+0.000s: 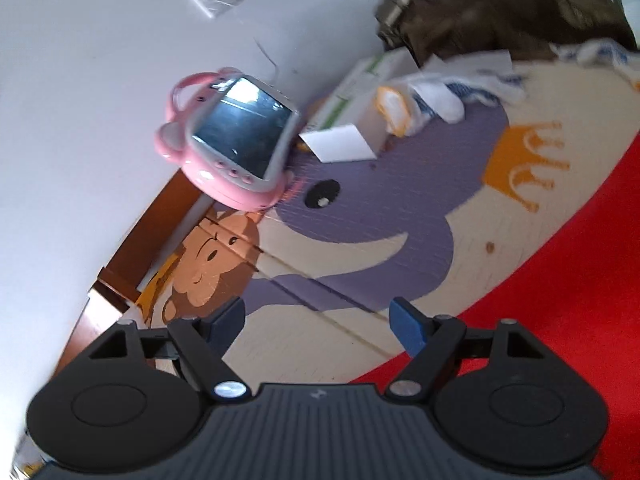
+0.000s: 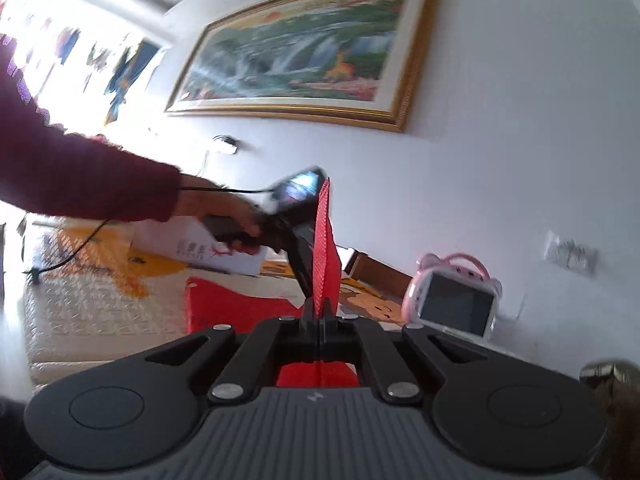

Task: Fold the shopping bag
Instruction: 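Lift the gripped bag edge with the right gripper and fold it over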

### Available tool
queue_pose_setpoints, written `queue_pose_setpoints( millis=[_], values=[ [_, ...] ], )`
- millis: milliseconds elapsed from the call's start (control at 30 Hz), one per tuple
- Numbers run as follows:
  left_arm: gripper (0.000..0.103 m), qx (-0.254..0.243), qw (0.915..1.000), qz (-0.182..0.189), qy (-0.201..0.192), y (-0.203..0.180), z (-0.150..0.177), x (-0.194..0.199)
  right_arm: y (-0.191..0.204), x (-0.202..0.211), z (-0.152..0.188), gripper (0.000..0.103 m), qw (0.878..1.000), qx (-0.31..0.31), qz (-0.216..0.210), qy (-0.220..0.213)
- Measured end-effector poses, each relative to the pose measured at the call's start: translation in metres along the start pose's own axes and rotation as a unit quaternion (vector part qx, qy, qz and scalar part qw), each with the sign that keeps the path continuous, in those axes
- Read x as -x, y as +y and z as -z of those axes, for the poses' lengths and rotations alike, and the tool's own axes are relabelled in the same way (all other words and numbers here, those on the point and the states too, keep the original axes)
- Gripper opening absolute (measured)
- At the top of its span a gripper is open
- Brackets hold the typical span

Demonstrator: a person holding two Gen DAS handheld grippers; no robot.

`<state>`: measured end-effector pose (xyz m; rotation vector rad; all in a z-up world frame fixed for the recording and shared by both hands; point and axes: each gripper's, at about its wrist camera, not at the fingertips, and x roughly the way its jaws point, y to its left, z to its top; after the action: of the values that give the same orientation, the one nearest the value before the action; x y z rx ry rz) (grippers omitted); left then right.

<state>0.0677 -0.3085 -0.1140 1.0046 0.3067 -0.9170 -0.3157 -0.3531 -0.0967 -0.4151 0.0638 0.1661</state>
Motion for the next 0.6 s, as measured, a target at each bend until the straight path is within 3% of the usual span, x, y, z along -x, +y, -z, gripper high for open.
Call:
queue_pose_setpoints(
  millis=[233, 400, 600],
  values=[
    [0.079, 0.010, 0.9999, -0.003, -0.013, 0.007, -0.013, -0.001, 0.025, 0.002, -0.009, 0.001, 0.998, 0.062, -0.012, 0.012],
    [0.079, -0.025, 0.9997, 0.003, -0.001, -0.004, -0.021, -0.011, 0.041, 0.006, -0.013, 0.001, 0.995, 0.099, -0.016, 0.020],
    [0.079, -0.059, 0.9972, 0.045, 0.009, -0.020, -0.017, -0.009, 0.050, 0.010, -0.013, 0.001, 0.994, 0.105, -0.023, 0.023]
  ],
)
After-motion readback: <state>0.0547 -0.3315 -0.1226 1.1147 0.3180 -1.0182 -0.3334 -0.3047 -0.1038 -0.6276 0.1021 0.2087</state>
